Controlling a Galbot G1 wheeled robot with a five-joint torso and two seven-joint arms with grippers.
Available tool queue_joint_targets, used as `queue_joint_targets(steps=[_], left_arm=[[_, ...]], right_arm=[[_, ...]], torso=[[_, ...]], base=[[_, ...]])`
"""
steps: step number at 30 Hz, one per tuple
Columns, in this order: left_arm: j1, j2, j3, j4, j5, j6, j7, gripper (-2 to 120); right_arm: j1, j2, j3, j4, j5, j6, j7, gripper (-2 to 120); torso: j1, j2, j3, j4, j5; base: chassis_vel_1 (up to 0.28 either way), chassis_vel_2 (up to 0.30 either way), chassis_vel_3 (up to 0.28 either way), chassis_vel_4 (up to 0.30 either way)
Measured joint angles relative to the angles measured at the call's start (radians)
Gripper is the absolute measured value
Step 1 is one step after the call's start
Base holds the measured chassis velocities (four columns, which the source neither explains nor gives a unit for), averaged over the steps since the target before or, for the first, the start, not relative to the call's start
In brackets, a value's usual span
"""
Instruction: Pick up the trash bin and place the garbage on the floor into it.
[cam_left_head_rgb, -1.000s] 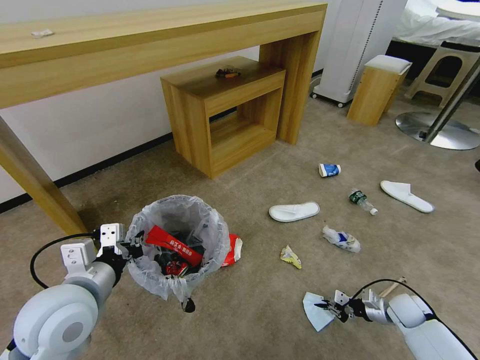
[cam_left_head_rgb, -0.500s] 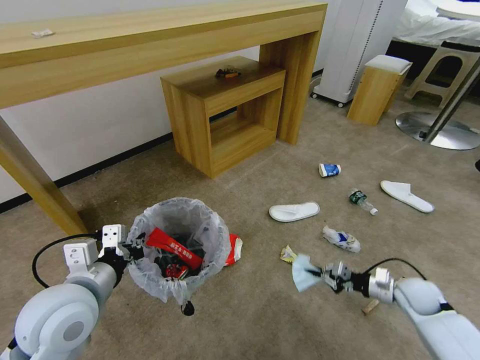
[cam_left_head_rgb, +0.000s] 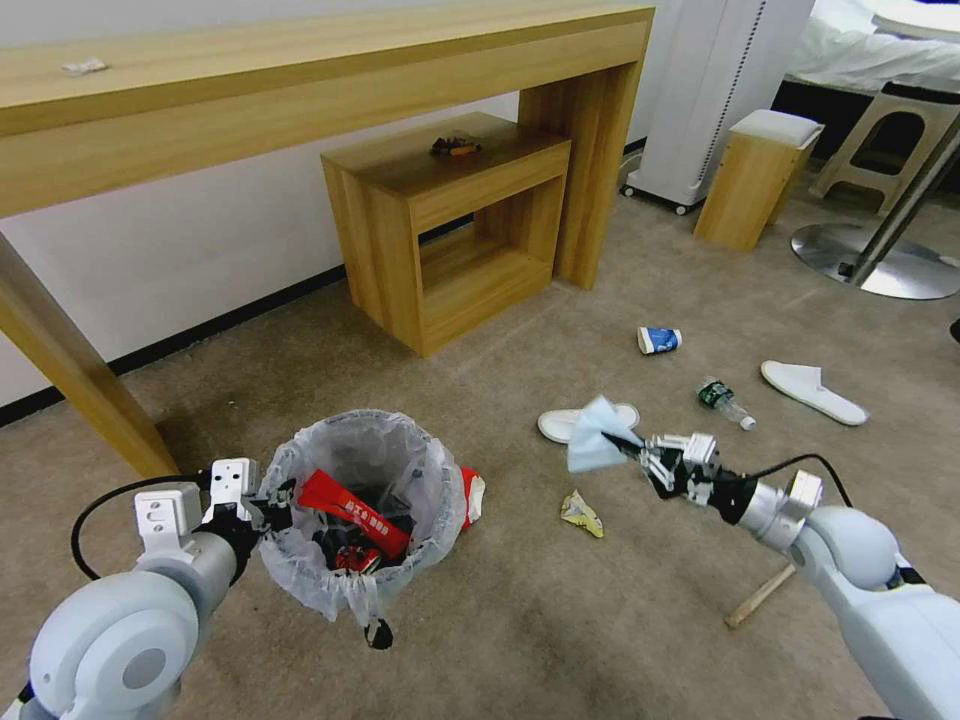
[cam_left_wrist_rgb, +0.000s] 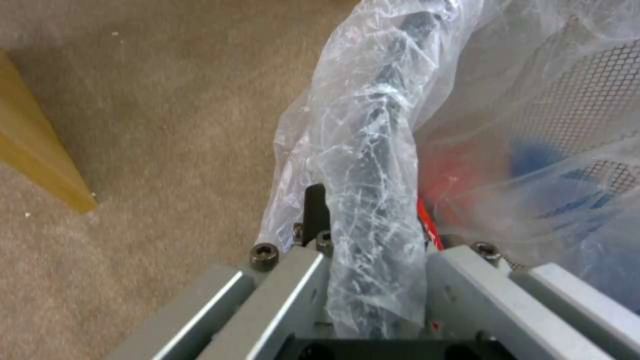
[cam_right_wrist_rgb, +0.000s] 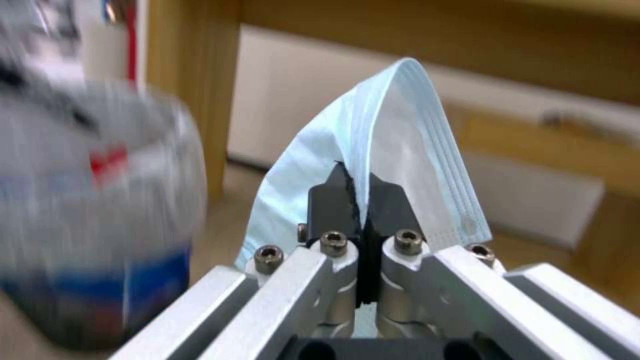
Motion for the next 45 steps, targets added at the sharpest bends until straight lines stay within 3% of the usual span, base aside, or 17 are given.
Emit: queue_joint_targets(steps=[7, 19, 32, 45], left_arm=[[0.003, -0.009, 0.015, 0.002, -0.010, 0.003, 0.000, 0], [-0.013, -0.020, 0.056, -0.002, -0.038, 0.002, 0.030, 0], [-0.043, -0.019, 0.071, -0.008, -0.085, -0.003, 0.053, 0], [-0.065, -0.038, 0.079, 0.000, -0.107, -0.012, 0.068, 0]], right_arm=[[0.031, -0.016, -0.025, 0.112, 0.148, -0.005, 0.006, 0], [0.079, -0.008, -0.084, 0.207, 0.215, -0.013, 0.007, 0], [0.164, 0.070, -0.311, 0.158, 0.173, -0.014, 0.005, 0], [0.212, 0.112, -0.475, 0.069, 0.107, 0.008, -0.009, 0]], torso=[[0.000, 0.000, 0.000, 0.0000, 0.0000], [0.000, 0.000, 0.000, 0.0000, 0.0000], [0.000, 0.000, 0.000, 0.0000, -0.0001], [0.000, 0.000, 0.000, 0.0000, -0.0001]], base=[[0.000, 0.000, 0.000, 0.000], [0.000, 0.000, 0.000, 0.000], [0.000, 0.000, 0.000, 0.000], [0.000, 0.000, 0.000, 0.000]])
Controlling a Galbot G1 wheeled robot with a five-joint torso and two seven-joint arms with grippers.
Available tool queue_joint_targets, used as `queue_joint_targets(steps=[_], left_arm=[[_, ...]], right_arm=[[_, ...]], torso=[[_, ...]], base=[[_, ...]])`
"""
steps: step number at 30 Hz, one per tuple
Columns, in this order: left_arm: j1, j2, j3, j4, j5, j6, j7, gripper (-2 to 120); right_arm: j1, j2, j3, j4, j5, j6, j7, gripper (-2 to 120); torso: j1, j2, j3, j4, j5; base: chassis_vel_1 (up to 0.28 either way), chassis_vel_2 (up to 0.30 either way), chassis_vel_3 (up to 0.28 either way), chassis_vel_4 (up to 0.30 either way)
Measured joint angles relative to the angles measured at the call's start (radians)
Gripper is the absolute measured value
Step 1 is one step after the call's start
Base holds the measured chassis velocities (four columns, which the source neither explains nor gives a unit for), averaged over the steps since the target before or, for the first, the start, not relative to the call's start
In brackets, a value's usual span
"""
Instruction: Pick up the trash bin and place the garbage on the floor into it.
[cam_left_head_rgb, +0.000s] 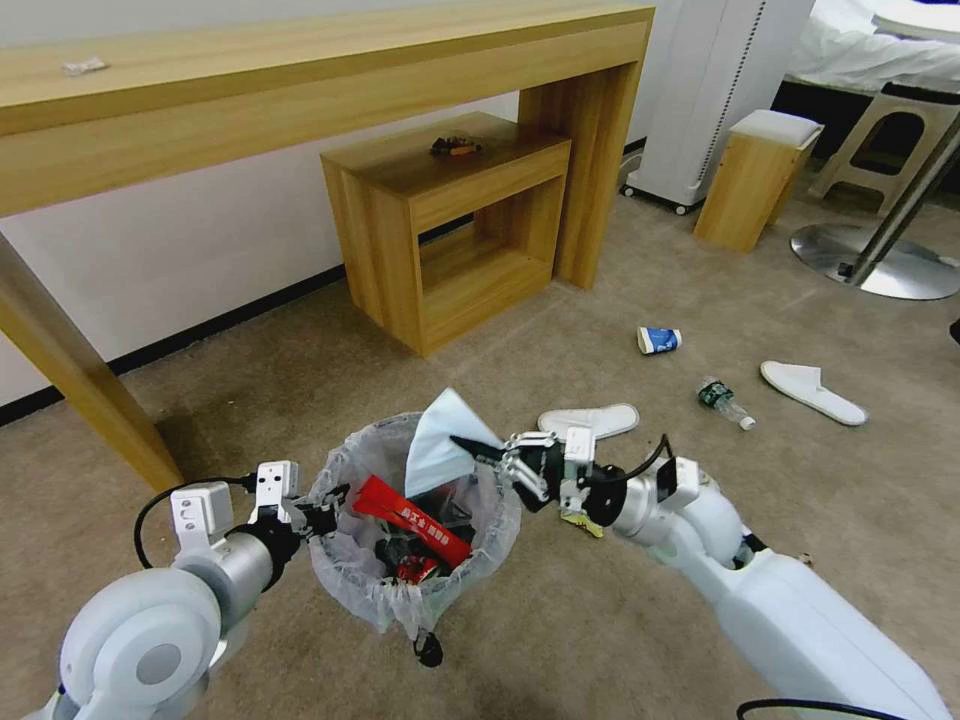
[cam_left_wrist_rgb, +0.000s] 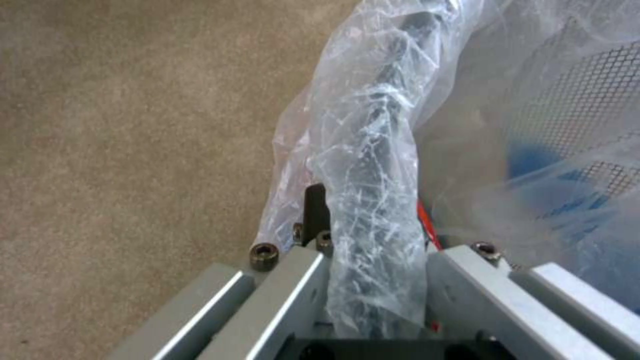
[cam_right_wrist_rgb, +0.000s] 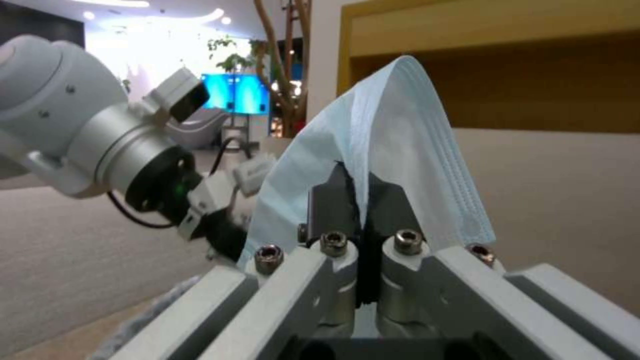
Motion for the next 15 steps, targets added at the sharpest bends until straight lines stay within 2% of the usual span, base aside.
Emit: queue_joint_targets(steps=[14, 15], left_arm=[[-0.010, 0.001, 0.003, 0.012, 0.006, -0.014, 0.016, 0], [-0.010, 0.002, 0.003, 0.013, 0.007, -0.014, 0.017, 0]], right_arm=[[-0.002, 0.006, -0.045, -0.046, -0.035, 0.008, -0.023, 0], [-0.002, 0.004, -0.043, -0.044, -0.034, 0.006, -0.023, 7]], torso=[[0.000, 0.000, 0.000, 0.0000, 0.0001], [0.000, 0.000, 0.000, 0.0000, 0.0001]], base=[[0.000, 0.000, 0.000, 0.000], [0.000, 0.000, 0.000, 0.000]])
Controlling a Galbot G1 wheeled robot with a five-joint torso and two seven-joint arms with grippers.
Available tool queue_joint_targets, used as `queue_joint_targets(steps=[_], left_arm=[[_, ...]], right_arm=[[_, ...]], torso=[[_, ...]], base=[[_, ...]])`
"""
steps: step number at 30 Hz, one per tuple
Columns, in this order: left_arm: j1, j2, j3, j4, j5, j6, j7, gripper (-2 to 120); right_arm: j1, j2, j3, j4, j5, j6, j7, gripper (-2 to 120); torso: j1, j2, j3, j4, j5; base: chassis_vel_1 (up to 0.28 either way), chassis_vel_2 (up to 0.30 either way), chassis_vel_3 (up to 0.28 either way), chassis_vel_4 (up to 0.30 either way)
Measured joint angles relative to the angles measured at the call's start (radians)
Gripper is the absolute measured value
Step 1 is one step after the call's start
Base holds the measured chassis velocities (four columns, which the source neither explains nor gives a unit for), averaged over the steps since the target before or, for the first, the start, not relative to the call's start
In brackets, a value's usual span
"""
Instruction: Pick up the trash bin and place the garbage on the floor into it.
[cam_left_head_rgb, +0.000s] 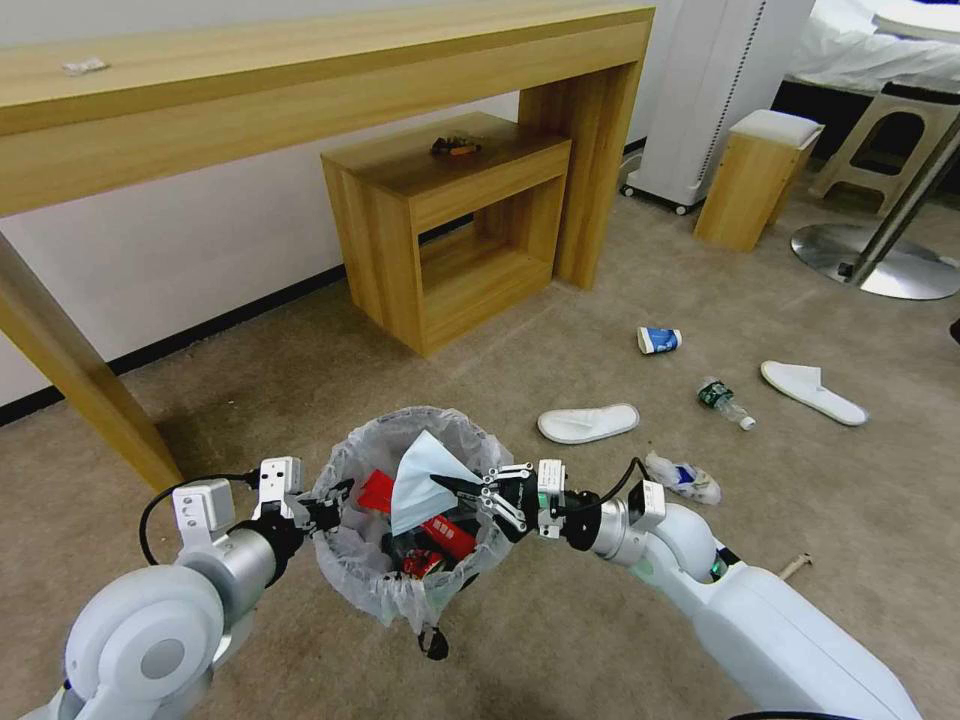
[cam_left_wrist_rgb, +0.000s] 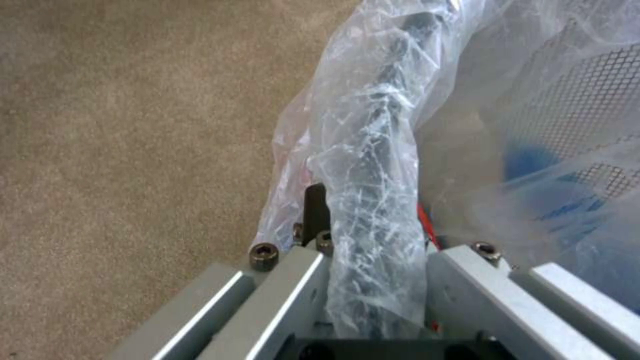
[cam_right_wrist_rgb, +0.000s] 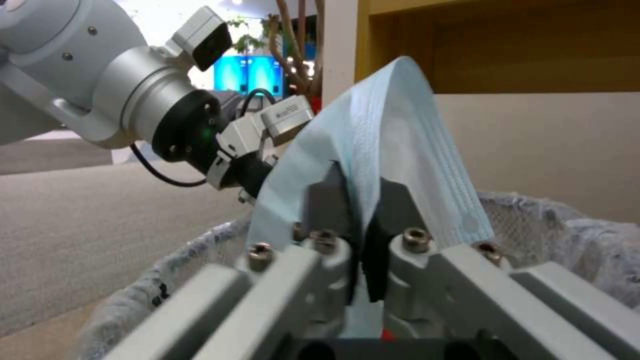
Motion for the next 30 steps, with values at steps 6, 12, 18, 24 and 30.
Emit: queue_joint_targets(steps=[6, 12, 18, 24, 30], left_arm=[[0.001, 0.000, -0.001, 0.000, 0.001, 0.000, 0.001, 0], [0.005, 0.004, -0.007, -0.003, 0.003, 0.000, 0.002, 0], [0.007, 0.007, -0.008, -0.006, 0.004, 0.000, 0.003, 0], [0.006, 0.008, -0.010, 0.001, 0.007, 0.000, -0.015, 0], [0.005, 0.009, -0.028, 0.014, 0.001, -0.005, -0.052, 0]], right_arm=[[0.001, -0.006, 0.004, 0.004, 0.002, -0.002, -0.001, 26], [0.000, -0.010, 0.011, 0.012, 0.003, -0.003, -0.004, 48], [-0.007, -0.013, 0.024, 0.017, 0.003, -0.004, -0.009, 70], [-0.013, -0.021, 0.050, 0.027, 0.013, -0.004, -0.008, 95], [-0.017, -0.025, 0.088, 0.047, 0.046, -0.005, 0.054, 100]], torso=[[0.000, 0.000, 0.000, 0.0000, 0.0000], [0.000, 0.000, 0.000, 0.0000, 0.0001], [0.000, 0.000, 0.000, 0.0000, 0.0001], [0.000, 0.000, 0.000, 0.0000, 0.0001], [0.000, 0.000, 0.000, 0.0000, 0.0000]], base=[[0.000, 0.000, 0.000, 0.000], [0.000, 0.000, 0.000, 0.000], [0.000, 0.000, 0.000, 0.000], [0.000, 0.000, 0.000, 0.000], [0.000, 0.000, 0.000, 0.000]])
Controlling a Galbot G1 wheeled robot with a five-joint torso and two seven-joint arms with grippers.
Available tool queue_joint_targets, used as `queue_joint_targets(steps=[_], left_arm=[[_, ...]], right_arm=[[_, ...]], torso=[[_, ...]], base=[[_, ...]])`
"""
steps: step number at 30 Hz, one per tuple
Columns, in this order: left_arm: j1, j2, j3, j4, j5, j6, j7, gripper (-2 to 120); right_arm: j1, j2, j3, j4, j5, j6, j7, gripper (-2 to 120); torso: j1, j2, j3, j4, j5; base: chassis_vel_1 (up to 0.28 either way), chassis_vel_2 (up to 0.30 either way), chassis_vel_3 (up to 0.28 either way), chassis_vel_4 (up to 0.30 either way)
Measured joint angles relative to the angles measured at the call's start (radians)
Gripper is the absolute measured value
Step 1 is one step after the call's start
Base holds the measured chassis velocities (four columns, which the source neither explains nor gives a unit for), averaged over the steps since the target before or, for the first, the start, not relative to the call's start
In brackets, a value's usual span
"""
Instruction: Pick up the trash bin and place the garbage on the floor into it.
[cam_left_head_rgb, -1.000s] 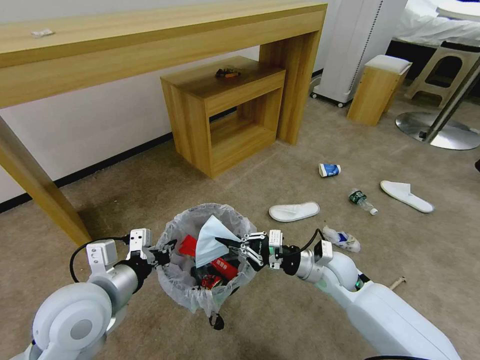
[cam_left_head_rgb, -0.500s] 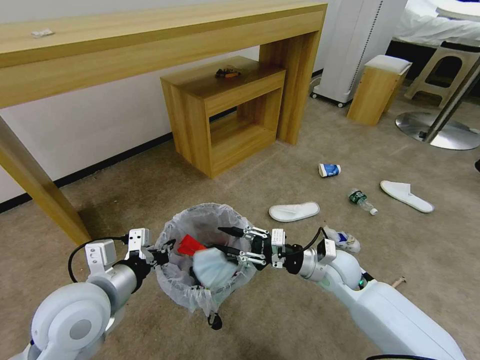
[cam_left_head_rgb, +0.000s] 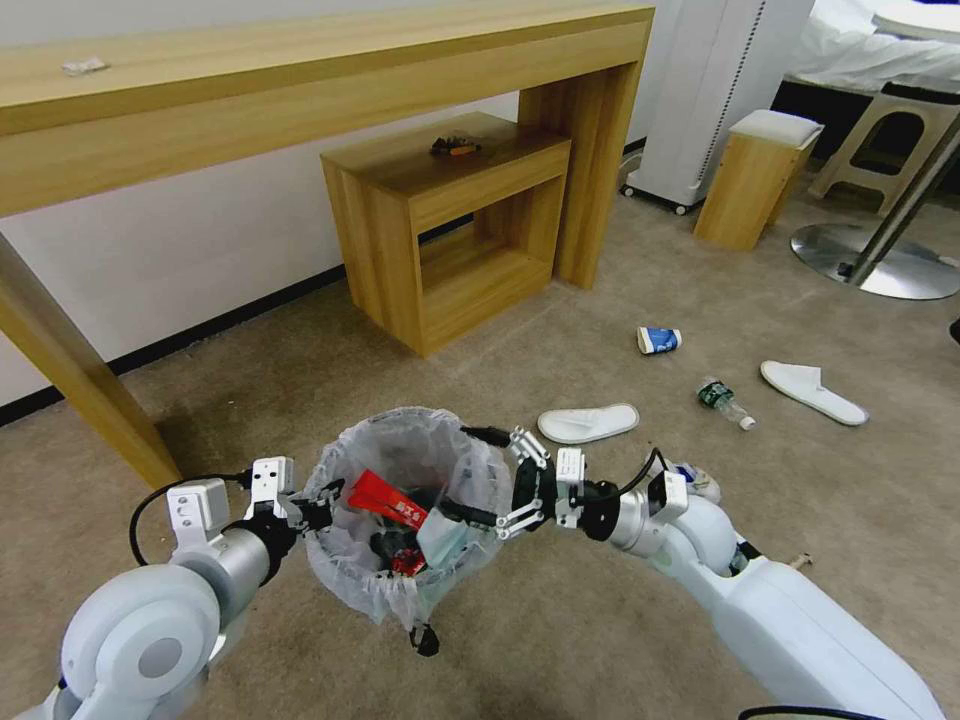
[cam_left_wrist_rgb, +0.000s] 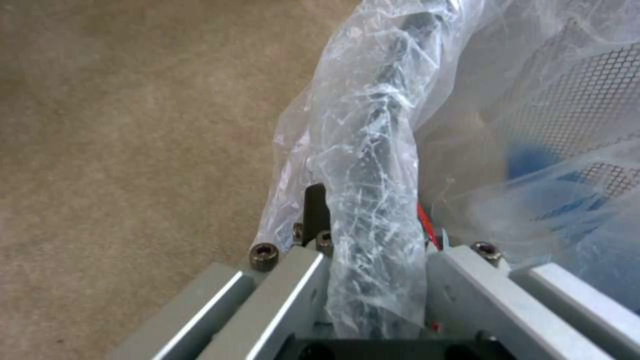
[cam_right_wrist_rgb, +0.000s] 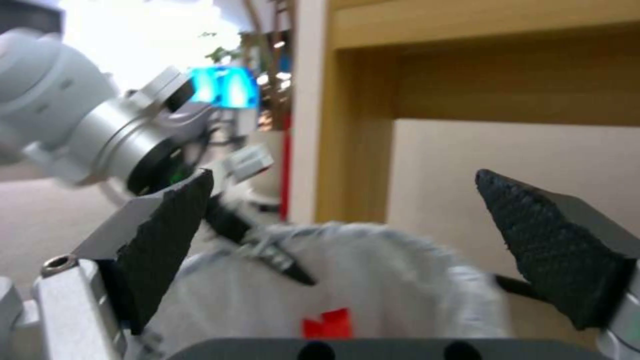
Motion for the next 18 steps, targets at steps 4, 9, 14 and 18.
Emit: queue_joint_targets(steps=[4, 9, 14, 18], left_arm=[[0.002, 0.012, -0.027, 0.007, -0.018, -0.001, -0.028, 0], [0.010, 0.023, -0.081, 0.010, -0.054, -0.001, -0.052, 0], [0.015, 0.023, -0.138, 0.013, -0.081, 0.002, -0.069, 0], [0.022, 0.031, -0.179, 0.019, -0.098, 0.004, -0.086, 0]], right_arm=[[-0.008, -0.007, 0.029, 0.009, 0.041, -0.007, 0.043, 100], [-0.032, -0.015, 0.097, 0.012, 0.061, -0.010, 0.078, 100], [-0.067, -0.028, 0.160, 0.013, 0.045, -0.011, 0.095, 100], [-0.113, -0.042, 0.197, 0.031, 0.025, -0.012, 0.177, 100]], torso=[[0.000, 0.000, 0.000, -0.0001, -0.0001], [0.000, 0.000, 0.000, 0.0000, 0.0000], [0.000, 0.000, 0.000, 0.0000, 0.0000], [0.000, 0.000, 0.000, 0.0001, 0.0001]], base=[[0.000, 0.000, 0.000, 0.000], [0.000, 0.000, 0.000, 0.000], [0.000, 0.000, 0.000, 0.000], [0.000, 0.000, 0.000, 0.000]])
